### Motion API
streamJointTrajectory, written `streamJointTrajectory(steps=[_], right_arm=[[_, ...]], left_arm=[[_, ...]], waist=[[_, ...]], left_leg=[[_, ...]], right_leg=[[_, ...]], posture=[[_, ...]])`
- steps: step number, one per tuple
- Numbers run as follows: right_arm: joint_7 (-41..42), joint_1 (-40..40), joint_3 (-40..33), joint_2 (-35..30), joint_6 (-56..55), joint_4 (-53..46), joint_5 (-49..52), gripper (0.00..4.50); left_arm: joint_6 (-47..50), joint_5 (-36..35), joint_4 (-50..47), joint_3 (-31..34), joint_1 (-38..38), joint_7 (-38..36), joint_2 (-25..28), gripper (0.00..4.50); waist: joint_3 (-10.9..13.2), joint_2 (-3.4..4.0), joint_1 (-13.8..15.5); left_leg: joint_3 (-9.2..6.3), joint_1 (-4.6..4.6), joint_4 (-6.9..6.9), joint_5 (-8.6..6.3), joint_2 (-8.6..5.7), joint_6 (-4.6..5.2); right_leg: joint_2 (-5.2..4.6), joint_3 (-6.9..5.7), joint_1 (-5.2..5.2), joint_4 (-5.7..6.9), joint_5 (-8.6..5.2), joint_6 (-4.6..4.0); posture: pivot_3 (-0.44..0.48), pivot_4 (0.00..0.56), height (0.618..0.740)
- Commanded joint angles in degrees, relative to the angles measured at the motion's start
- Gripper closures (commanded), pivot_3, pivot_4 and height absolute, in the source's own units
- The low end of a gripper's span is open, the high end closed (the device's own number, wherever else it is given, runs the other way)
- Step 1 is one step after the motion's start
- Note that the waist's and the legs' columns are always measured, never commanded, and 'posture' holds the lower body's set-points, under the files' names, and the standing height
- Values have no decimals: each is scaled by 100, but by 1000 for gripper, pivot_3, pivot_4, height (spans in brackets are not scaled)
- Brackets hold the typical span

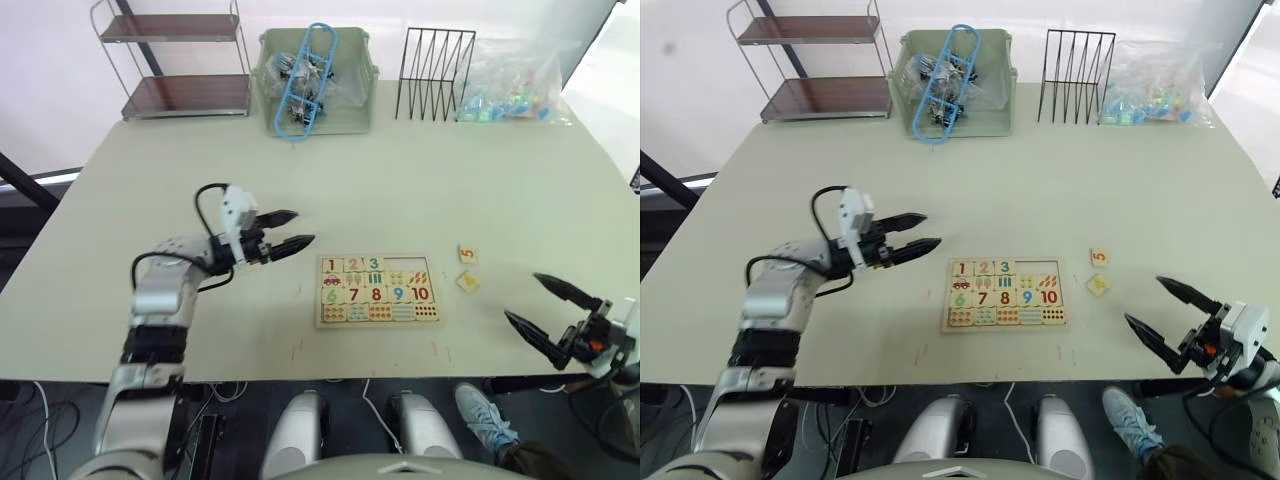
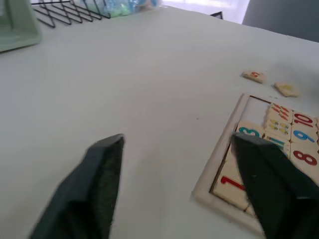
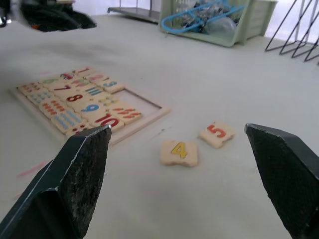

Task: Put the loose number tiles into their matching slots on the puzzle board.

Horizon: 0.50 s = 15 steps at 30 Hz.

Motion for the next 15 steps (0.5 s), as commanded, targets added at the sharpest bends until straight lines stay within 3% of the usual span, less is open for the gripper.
streamJointTrajectory(steps=[1, 7, 15], right_arm=[[-13, -80, -193, -88, 3, 79, 62, 0], [118, -125, -213, -198, -98, 446, -105, 0], [269, -112, -302, -194, -258, 885, -137, 0]], left_arm=[[95, -232, -993, 445, 718, 376, 184, 93], [111, -351, -2231, 1108, 2234, 1235, 0, 93], [-153, -594, -2649, 1836, 3826, 1624, -207, 93]], waist=[[0, 0, -1], [0, 0, 34], [-2, 2, -18]], left_leg=[[0, -1, 0, 0, 0, 0], [-4, 4, -3, 0, -1, 0], [9, 15, -15, -1, 2, -1]], right_leg=[[-1, 0, 0, -2, 0, 0], [-10, -8, 3, 0, -1, -2], [-19, -2, 5, -7, -8, -17]], posture=[[0, 150, 740], [0, 150, 740], [0, 150, 740]])
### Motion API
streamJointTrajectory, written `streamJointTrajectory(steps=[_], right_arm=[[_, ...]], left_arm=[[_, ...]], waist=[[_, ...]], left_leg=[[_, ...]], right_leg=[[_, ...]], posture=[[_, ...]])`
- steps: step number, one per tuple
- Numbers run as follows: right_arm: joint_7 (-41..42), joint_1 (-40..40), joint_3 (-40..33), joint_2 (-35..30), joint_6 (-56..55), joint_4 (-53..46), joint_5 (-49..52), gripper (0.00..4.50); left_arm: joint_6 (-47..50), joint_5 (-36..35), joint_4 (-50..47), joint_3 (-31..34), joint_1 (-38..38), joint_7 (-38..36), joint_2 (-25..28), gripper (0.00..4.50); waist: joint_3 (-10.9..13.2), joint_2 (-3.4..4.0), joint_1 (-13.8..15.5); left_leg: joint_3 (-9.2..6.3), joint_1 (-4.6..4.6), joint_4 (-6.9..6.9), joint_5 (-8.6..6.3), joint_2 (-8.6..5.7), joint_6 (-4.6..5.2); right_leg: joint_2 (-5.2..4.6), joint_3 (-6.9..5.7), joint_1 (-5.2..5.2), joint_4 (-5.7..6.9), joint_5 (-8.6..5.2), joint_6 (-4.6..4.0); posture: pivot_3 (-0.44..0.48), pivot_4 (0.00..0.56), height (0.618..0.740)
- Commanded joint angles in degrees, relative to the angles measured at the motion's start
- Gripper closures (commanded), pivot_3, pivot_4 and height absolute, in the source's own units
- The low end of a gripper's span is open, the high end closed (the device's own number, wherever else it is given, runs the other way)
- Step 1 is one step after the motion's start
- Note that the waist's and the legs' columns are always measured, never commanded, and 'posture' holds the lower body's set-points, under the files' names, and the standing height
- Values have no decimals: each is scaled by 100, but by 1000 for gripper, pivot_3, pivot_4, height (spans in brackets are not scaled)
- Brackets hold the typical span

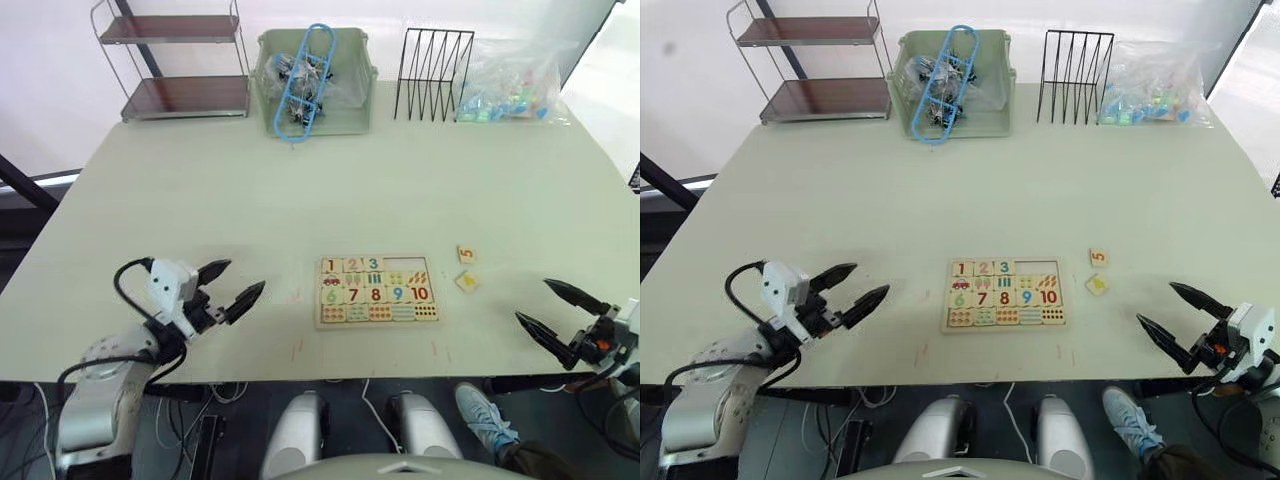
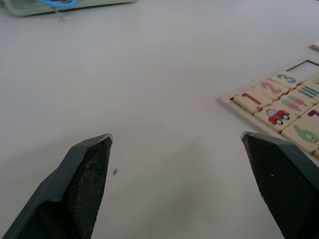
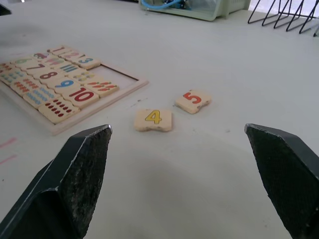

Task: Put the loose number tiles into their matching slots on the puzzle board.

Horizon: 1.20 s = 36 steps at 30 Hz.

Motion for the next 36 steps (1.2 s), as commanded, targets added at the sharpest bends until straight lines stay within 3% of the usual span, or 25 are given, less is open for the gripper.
streamJointTrajectory(steps=[1, 15, 36], right_arm=[[84, 23, -224, -54, -186, 110, 42, 0], [66, -63, -188, 39, -395, 354, -12, 0], [-573, -159, -25, 248, -387, 340, -365, 0]], left_arm=[[-286, -203, -162, 462, 472, 66, -52, 93], [-809, -665, -105, 1046, 1159, 259, -258, 93], [-999, -509, -88, 712, 1220, 274, -230, 93]], waist=[[0, 0, -3], [-1, -3, 3], [-2, -3, 6]], left_leg=[[3, 1, -2, 0, 2, 0], [8, 1, -1, 0, 2, 0], [11, 0, -2, 0, 2, 0]], right_leg=[[0, 0, 0, -2, -2, -4], [4, 0, 1, -8, -10, -15], [6, 1, 1, -14, -10, -14]], posture=[[0, 150, 740], [0, 150, 740], [0, 150, 740]])
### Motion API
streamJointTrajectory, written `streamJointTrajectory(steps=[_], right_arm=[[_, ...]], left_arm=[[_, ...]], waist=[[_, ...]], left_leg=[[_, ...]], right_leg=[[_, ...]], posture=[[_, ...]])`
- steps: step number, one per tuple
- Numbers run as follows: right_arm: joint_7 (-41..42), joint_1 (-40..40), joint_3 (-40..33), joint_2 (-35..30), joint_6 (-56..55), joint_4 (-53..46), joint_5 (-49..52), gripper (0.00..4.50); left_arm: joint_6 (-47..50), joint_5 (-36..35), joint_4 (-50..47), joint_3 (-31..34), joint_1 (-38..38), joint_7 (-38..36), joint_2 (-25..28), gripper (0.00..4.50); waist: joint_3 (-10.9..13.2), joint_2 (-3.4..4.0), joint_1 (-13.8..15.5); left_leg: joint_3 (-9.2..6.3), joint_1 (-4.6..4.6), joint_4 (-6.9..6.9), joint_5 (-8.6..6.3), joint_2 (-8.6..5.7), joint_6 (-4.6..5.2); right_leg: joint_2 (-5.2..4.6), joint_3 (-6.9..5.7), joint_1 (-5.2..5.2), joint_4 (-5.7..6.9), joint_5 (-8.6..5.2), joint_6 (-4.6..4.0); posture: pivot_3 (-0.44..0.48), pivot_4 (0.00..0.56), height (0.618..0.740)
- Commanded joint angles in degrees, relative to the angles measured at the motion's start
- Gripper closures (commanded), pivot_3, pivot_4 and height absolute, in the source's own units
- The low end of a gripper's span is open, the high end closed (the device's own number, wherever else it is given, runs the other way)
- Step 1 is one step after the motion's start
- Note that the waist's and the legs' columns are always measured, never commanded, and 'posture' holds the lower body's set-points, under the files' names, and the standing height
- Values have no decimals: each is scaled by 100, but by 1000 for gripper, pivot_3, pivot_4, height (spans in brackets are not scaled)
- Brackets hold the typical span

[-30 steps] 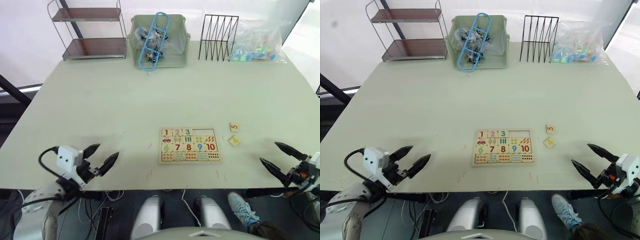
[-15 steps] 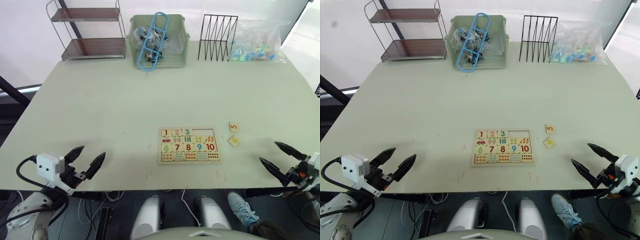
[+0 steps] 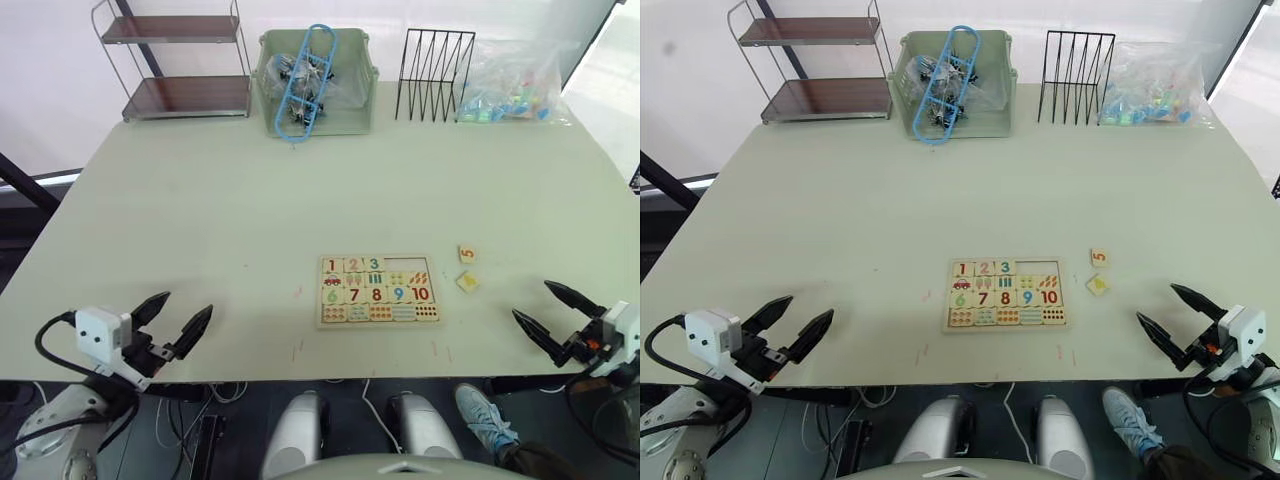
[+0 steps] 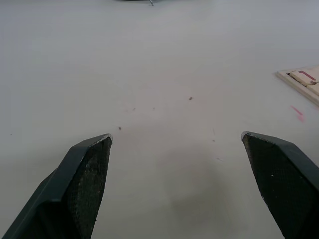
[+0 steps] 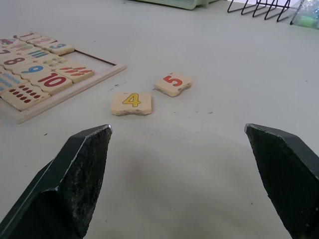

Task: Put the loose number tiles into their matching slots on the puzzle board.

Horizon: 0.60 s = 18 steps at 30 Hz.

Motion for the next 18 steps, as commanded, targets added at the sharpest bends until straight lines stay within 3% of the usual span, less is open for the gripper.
streamJointTrajectory(steps=[1, 18], right_arm=[[-153, 12, -92, -12, -47, -39, -35, 0], [-906, 69, 39, 4, 254, -224, -413, 0]], left_arm=[[-196, 51, -72, -38, 33, -9, 25, 93], [-356, 197, 255, -326, -236, -22, 111, 93]], waist=[[0, 0, -4], [0, 0, -6]], left_leg=[[0, 0, 0, 0, 0, 0], [1, -1, -1, 0, 1, 0]], right_leg=[[0, 0, 0, 0, 0, 0], [1, 1, -1, -3, 0, 0]], posture=[[0, 150, 740], [0, 150, 740]])
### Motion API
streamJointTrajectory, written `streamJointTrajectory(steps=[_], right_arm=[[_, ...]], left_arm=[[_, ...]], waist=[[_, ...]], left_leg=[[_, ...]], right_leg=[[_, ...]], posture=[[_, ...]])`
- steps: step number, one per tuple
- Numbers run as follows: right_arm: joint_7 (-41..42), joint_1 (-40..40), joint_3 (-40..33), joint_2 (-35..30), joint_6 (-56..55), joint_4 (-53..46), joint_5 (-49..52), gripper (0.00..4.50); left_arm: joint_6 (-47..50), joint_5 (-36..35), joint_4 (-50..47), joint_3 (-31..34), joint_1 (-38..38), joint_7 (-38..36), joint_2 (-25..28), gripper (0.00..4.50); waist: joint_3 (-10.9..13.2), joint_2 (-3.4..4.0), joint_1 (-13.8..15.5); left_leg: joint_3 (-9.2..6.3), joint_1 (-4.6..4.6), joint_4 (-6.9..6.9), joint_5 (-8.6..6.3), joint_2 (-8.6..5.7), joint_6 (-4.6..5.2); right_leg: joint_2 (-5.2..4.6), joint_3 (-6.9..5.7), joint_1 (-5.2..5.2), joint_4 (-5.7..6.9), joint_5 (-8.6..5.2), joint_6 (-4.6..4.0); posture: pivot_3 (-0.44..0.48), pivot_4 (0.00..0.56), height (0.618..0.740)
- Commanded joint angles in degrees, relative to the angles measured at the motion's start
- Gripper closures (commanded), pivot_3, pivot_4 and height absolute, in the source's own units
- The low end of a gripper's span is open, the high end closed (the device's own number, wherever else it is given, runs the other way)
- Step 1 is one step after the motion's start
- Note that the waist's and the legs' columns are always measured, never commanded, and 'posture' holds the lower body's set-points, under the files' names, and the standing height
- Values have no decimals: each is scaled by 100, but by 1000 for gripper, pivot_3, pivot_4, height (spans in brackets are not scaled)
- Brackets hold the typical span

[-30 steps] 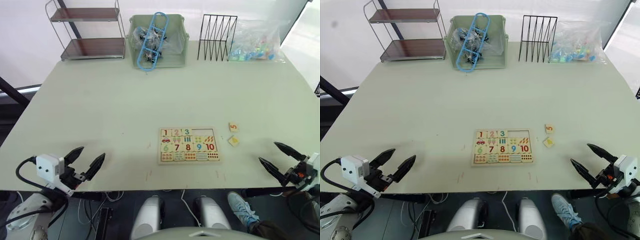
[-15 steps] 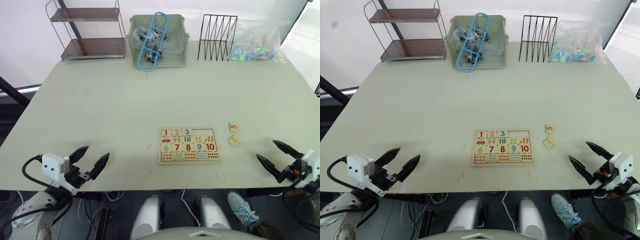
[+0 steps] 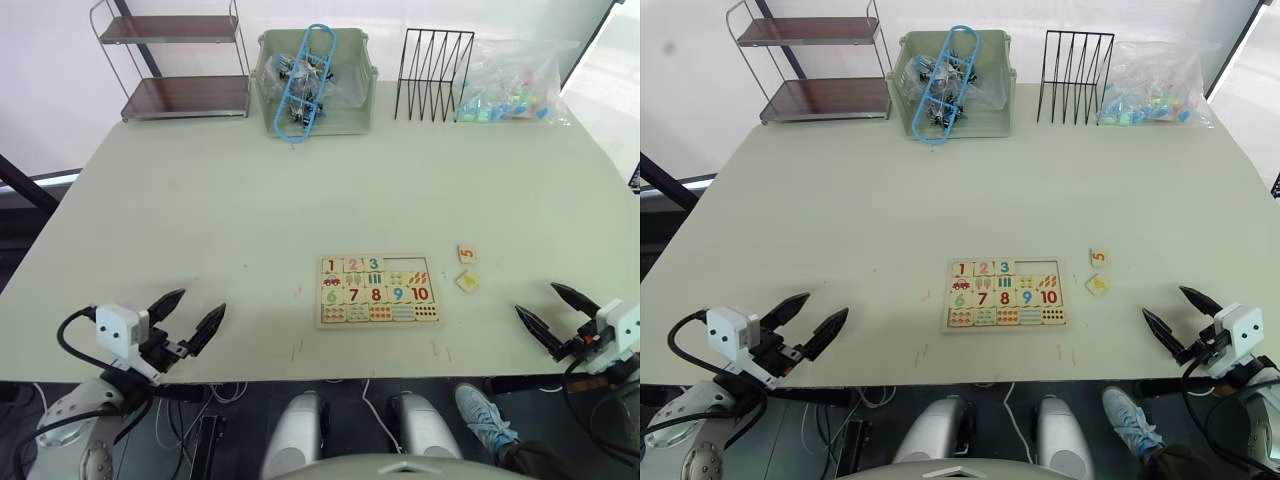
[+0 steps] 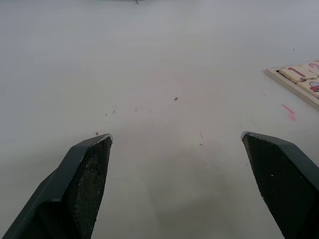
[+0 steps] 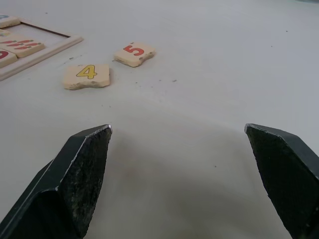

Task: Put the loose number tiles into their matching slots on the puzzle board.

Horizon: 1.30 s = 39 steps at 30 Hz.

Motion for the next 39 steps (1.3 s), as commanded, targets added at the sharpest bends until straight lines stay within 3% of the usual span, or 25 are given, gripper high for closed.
streamJointTrajectory(steps=[1, 14, 23, 32, 39], right_arm=[[-141, 85, 43, 18, 60, -406, -19, 0], [-660, 250, 336, -1, 1261, -1838, 154, 0], [-1579, 59, 1052, 80, 2659, -2895, -158, 0], [-1880, -416, 1237, -167, 3570, -2933, -319, 0], [-1610, -574, 1417, -213, 3366, -2651, -515, 0]], left_arm=[[-91, 69, 10, -61, -67, -22, 128, 93], [-178, -4, 329, -213, -614, -710, 830, 93], [-24, -453, 728, -525, -1599, -2005, 1476, 93], [11, -729, 759, -961, -2185, -3309, 1921, 93], [144, -955, 746, -1118, -2492, -3732, 1919, 93]], waist=[[0, 0, 0], [1, 1, 3], [1, -1, 1], [2, 0, -2], [3, -2, -2]], left_leg=[[0, 0, 0, 0, 0, 0], [-1, -3, -1, 0, 2, 0], [-5, -10, -1, 0, 2, 0], [-4, -11, -3, 0, 1, 0], [-7, -14, -4, 0, 1, 0]], right_leg=[[0, 0, 0, 0, 0, 0], [0, -1, -2, -2, 0, 0], [0, -6, -5, -7, 0, 0], [3, -7, -7, -9, 1, 1], [8, -9, -7, -10, 10, 17]], posture=[[0, 150, 740], [0, 150, 740], [0, 150, 740], [0, 150, 740], [0, 150, 740]])
